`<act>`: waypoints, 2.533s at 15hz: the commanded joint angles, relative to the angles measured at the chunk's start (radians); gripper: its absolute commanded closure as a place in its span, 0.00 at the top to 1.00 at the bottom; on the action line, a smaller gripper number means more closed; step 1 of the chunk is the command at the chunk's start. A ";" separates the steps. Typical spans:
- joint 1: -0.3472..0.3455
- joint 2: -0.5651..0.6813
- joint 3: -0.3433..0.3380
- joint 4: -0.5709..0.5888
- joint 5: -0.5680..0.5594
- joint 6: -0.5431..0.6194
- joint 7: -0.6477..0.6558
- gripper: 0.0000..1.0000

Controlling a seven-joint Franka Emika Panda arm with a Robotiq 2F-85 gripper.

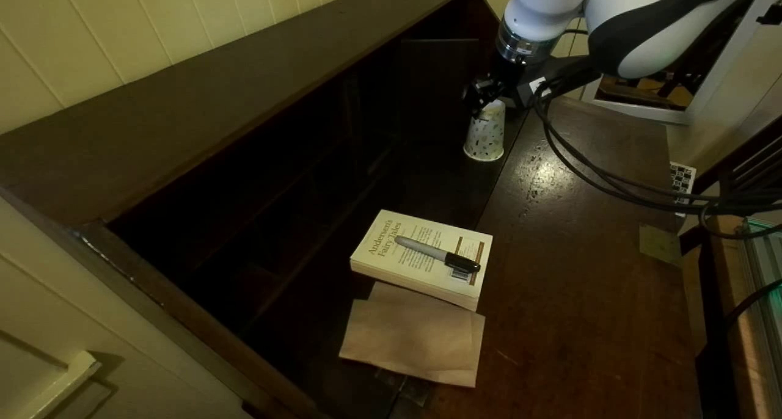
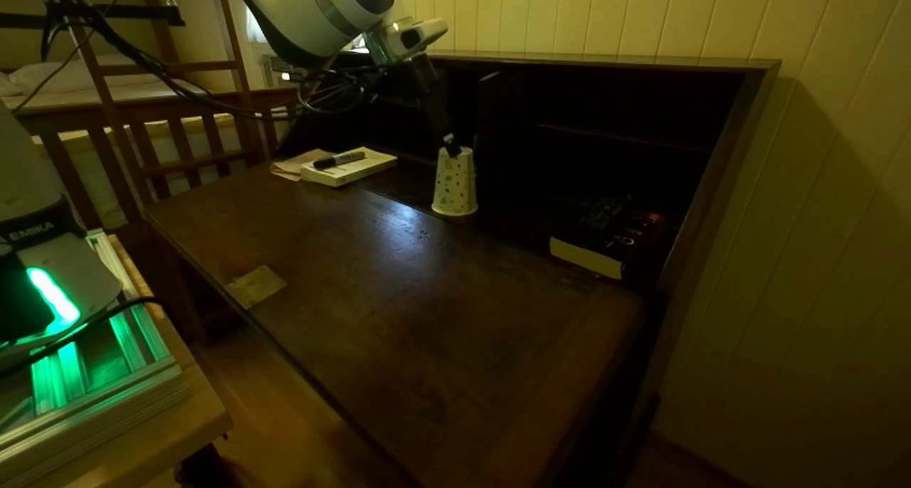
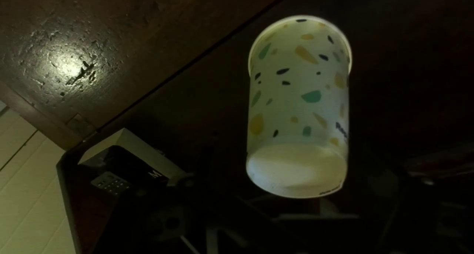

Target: Open the cabinet door, then out the cup inside and close the cabinet door

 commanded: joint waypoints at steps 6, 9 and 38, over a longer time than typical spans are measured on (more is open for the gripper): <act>-0.014 0.039 0.002 0.030 0.015 0.031 -0.018 0.68; -0.014 0.041 0.005 0.028 0.019 0.040 -0.024 0.51; 0.010 0.108 0.150 0.202 0.030 0.037 -0.200 0.48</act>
